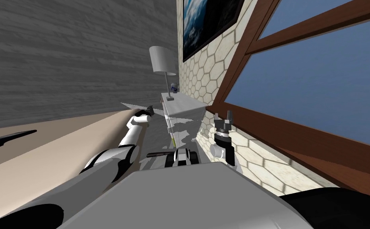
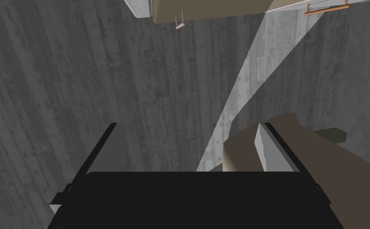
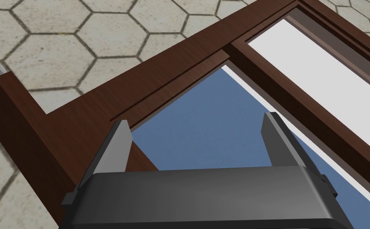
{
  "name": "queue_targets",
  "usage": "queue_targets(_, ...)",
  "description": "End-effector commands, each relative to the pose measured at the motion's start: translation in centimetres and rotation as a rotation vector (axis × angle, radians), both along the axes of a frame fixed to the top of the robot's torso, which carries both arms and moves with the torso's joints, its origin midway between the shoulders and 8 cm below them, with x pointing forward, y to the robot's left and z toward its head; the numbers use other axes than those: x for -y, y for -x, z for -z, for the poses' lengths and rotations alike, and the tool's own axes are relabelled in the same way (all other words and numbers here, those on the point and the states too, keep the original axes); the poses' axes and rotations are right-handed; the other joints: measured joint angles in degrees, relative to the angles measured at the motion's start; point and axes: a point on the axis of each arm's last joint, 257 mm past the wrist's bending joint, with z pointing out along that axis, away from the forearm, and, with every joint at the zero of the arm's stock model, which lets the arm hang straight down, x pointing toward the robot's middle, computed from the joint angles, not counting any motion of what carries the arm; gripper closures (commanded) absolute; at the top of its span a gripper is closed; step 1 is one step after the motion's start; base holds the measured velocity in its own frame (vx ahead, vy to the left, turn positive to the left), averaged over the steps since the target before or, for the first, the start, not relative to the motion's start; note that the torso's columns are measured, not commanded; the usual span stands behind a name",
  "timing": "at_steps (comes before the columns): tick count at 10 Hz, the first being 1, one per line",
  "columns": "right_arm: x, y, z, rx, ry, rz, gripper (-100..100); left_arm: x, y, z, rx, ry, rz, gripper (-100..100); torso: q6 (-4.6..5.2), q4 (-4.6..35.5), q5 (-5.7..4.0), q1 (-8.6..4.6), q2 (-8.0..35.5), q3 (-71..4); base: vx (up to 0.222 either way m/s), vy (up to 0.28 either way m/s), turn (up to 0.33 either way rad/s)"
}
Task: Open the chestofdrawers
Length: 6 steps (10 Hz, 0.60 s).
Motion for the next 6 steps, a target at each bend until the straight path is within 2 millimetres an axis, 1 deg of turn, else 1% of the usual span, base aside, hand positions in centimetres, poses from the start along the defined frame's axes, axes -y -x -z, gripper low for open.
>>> queue_targets(1,0.0,0.0,0.0,0.000,0.000,0.000,0,-1.3,-0.5,1.0,-0.076,0.016,-0.024,-100,-0.01,-0.01,0.02,0.07,-0.01,0.00,0.014,-0.103,0.023)
queue_targets(2,0.0,0.0,0.0,0.000,0.000,0.000,0,-1.5,-0.4,1.6,-0.090,0.019,-0.028,-100,0.00,-0.01,0.00,-0.02,-0.04,-0.02,0.011,-0.093,0.012)
queue_targets(3,0.0,0.0,0.0,0.000,0.000,0.000,0,-2.0,-0.8,1.5,-0.125,0.028,-0.039,-100,0.00,-0.02,0.01,0.04,-0.03,-0.02,0.018,-0.100,0.032)
queue_targets(4,0.0,0.0,0.0,0.000,0.000,0.000,0,-2.2,-0.7,2.2,-0.138,0.031,-0.044,-100,-0.01,-0.02,0.01,0.03,-0.05,-0.03,0.014,-0.078,0.020)
queue_targets(5,0.0,0.0,0.0,0.000,0.000,0.000,0,-2.8,-0.8,2.3,-0.175,0.042,-0.055,-100,0.00,-0.02,0.03,0.11,-0.04,-0.02,0.003,-0.101,0.003)
queue_targets(6,0.0,0.0,0.0,0.000,0.000,0.000,0,-3.3,-1.1,2.0,-0.196,0.050,-0.065,-100,0.00,-0.01,0.01,0.01,-0.01,-0.01,-0.003,-0.169,0.030)
